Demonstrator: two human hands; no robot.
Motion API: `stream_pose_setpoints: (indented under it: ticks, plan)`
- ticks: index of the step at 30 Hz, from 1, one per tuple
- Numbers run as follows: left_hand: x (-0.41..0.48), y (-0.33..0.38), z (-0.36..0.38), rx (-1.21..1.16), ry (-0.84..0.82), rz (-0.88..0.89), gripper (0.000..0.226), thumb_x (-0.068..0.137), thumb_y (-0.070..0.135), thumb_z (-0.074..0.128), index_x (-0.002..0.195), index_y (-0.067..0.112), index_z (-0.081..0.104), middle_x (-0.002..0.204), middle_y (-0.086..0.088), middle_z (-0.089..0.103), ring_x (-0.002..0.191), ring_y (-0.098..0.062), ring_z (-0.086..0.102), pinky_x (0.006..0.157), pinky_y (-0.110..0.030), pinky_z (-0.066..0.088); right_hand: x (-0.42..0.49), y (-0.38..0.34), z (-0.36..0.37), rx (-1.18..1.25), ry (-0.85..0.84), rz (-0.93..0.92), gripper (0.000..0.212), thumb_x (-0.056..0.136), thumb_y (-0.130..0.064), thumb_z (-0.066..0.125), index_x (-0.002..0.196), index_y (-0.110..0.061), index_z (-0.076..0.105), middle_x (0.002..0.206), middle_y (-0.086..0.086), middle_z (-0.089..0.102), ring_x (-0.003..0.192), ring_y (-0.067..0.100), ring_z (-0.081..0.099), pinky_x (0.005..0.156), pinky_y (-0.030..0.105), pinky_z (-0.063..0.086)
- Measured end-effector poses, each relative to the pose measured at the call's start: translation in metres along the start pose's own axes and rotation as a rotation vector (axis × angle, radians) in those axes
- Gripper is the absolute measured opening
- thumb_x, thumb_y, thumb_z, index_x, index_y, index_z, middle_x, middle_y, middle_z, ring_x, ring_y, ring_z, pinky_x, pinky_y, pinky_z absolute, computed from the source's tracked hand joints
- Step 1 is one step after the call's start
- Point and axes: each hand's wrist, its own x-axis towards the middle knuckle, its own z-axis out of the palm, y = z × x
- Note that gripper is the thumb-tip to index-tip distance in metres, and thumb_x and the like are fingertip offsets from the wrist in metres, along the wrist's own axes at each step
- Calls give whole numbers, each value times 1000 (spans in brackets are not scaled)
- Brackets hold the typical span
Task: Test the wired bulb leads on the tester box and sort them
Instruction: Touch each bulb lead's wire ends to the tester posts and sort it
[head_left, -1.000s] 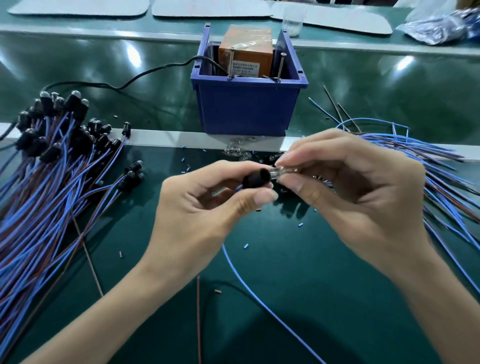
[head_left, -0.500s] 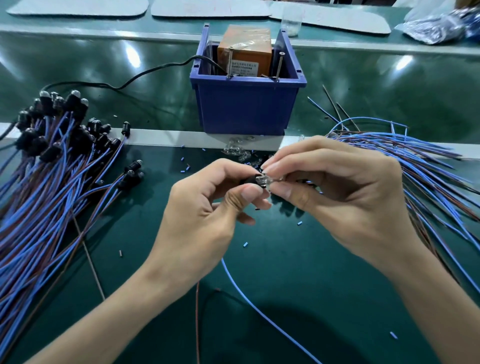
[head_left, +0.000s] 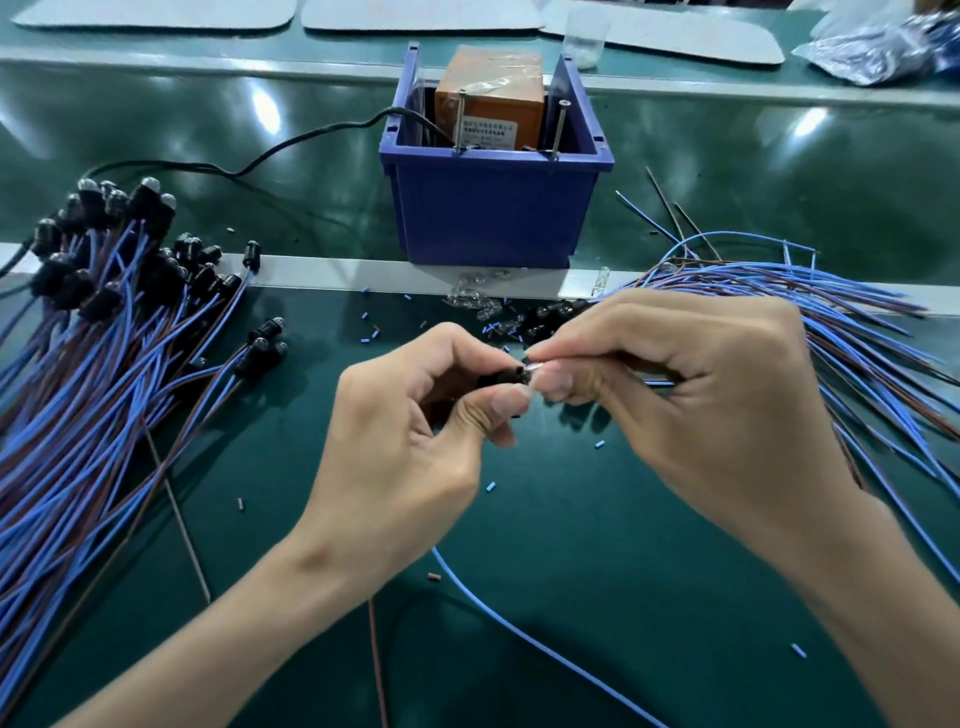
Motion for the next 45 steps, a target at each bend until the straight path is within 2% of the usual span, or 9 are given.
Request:
stream_pose_setpoints:
  ticks: [5, 9, 16, 28, 34, 39, 41, 43, 45]
  plan:
    - [-2, 4, 0, -123, -60, -99, 5, 78, 19, 62, 76, 16, 64, 64, 7, 66, 53, -6, 61, 55, -17, 49, 4, 3, -5, 250, -65, 94, 9, 74, -15, 74, 82, -13, 71, 73, 2, 67, 64, 10, 62, 59, 23, 48]
    - [-2, 3, 2, -190, -78, -190, 6, 76, 21, 62, 74, 18, 66, 62, 7, 65, 53, -5, 57, 55, -17, 48, 2, 4, -2, 301, -98, 145, 8, 73, -15, 74, 80, -15, 70, 74, 5, 67, 66, 12, 62, 60, 28, 50]
    - [1, 2, 1, -315, -145, -331, 10, 76, 21, 74, 67, 21, 72, 59, 3, 63, 48, -7, 52, 50, -11, 42, -2, 10, 4, 99, -75, 27, 13, 77, -15, 74, 72, -3, 71, 69, 9, 65, 62, 23, 60, 58, 36, 46]
    - [6, 6, -3, -525, -243, -493, 22, 74, 27, 57, 61, 15, 70, 60, 1, 54, 40, -3, 41, 38, -4, 30, -7, 10, 18, 17, 80, -14, 13, 81, -2, 72, 70, 2, 66, 68, 13, 62, 60, 24, 56, 57, 33, 45]
    - [7, 8, -3, -377, -212, -389, 26, 74, 34, 58, 66, 15, 73, 55, 4, 49, 40, -7, 38, 41, -6, 32, -12, 4, 21, 124, 112, 157, 16, 87, -10, 65, 73, -1, 66, 65, -2, 64, 57, 7, 55, 55, 26, 47]
    - [6, 4, -2, -329, -191, -352, 27, 78, 32, 55, 64, 17, 71, 53, 4, 47, 41, -7, 36, 44, -9, 33, -10, -1, 20, 259, 49, 309, 11, 84, -15, 65, 73, -12, 66, 61, -9, 64, 52, 9, 54, 51, 30, 47]
    - [5, 2, -2, -305, -178, -317, 29, 82, 33, 57, 63, 16, 70, 53, 4, 46, 41, -8, 36, 44, -10, 32, -10, -3, 21, 361, 50, 418, 13, 82, -18, 65, 69, -16, 64, 59, -7, 65, 49, 7, 51, 48, 24, 43]
    - [5, -1, -1, -148, -144, -184, 35, 89, 32, 58, 60, 13, 64, 51, 4, 43, 42, -7, 36, 45, -12, 31, -10, -5, 23, 460, 89, 522, 15, 81, -18, 66, 66, -19, 63, 56, -6, 63, 47, 5, 48, 47, 18, 39]
    - [4, -3, 1, 53, -91, -24, 35, 91, 33, 54, 57, 27, 61, 49, 6, 42, 44, -4, 36, 45, -14, 30, -10, -7, 26, 583, 151, 626, 20, 82, -16, 70, 64, -14, 62, 52, -6, 59, 45, 4, 46, 45, 14, 36]
